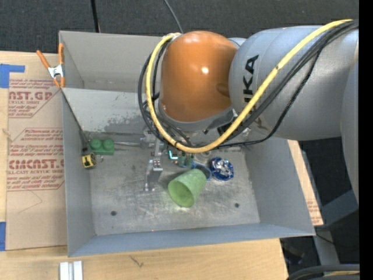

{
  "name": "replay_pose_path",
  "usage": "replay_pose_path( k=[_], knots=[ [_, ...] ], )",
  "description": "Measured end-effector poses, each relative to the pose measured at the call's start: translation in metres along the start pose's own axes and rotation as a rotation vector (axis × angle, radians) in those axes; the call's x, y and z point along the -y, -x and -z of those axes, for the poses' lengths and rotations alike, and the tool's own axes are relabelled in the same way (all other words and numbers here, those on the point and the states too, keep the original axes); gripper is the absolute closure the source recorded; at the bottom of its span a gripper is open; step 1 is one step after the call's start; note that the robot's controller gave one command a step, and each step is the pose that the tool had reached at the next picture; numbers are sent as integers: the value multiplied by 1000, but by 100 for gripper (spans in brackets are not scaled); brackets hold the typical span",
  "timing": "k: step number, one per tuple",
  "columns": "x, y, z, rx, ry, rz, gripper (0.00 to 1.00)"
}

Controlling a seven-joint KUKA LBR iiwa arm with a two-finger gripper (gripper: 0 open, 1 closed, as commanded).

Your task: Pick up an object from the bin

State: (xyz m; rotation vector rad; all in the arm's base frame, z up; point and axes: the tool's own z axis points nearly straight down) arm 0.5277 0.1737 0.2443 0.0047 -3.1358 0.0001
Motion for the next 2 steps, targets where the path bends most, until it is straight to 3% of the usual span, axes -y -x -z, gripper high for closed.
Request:
replay_pose_path(
  k=[1, 2],
  knots=[
    [30, 45, -89, 2, -2, 94, 0],
    [18, 61, -100, 8, 0, 322, 0]
  ],
)
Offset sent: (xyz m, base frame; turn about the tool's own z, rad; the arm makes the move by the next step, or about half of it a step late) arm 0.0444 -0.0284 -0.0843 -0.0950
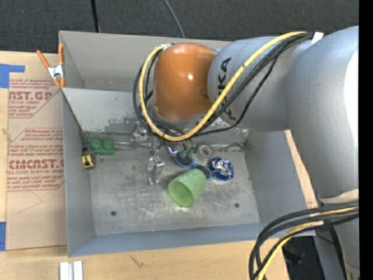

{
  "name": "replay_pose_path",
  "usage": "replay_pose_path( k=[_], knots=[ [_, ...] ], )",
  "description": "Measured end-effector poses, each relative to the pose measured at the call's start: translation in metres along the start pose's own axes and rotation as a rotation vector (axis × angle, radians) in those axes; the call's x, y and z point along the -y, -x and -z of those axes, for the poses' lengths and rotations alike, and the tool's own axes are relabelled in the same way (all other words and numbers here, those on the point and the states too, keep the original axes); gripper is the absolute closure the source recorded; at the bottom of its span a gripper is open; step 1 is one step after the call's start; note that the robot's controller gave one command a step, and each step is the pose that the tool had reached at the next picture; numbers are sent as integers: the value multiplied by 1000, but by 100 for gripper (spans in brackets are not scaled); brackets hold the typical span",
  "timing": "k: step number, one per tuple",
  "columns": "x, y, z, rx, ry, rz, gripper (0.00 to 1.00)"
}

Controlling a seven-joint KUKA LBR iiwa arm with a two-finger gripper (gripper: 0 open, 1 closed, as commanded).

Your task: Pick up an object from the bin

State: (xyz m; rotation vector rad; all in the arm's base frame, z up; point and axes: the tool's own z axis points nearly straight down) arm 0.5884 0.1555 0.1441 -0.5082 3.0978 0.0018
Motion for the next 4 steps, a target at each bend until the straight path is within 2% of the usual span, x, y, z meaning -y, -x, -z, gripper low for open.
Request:
replay_pose_path(
  k=[1, 2, 3, 4],
  knots=[
    [138, -45, -6, -2, -4, 69, 0],
    [159, -47, -45, 9, -3, 9, 0],
    [170, -47, -67, 14, 4, -174, 0],
    [172, -45, -65, 25, -1, -177, 100]
  ],
)
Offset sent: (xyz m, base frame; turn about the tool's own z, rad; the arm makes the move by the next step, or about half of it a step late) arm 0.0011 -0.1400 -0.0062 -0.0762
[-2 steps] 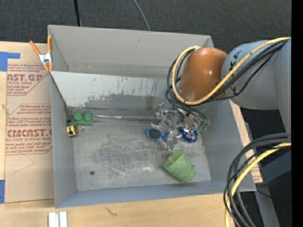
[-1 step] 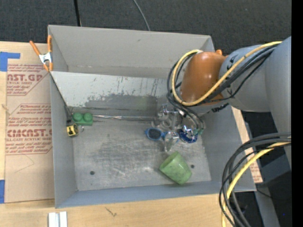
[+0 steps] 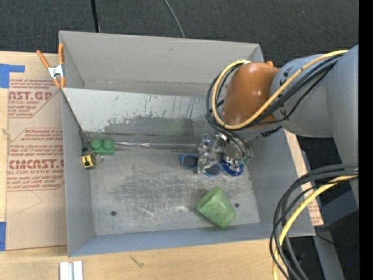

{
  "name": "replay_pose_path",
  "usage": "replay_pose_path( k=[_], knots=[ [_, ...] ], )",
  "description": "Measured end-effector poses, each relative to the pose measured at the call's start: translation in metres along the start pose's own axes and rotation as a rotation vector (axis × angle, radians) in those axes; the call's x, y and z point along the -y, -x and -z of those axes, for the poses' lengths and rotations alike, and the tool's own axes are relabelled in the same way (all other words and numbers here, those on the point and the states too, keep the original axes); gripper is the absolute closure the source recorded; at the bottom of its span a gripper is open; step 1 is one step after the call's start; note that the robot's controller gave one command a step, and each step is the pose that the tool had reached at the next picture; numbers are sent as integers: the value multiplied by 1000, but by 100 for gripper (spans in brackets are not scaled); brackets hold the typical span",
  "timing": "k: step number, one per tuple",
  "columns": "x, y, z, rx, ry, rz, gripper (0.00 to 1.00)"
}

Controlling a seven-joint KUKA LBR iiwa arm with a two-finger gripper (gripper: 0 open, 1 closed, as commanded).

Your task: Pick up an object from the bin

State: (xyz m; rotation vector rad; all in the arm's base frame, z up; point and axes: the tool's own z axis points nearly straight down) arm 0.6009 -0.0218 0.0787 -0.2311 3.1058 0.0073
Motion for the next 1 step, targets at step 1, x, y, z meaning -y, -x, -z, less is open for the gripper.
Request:
replay_pose_path(
  k=[1],
  knots=[
    [0, 5, 120, -17, -4, 0, 100]
  ],
)
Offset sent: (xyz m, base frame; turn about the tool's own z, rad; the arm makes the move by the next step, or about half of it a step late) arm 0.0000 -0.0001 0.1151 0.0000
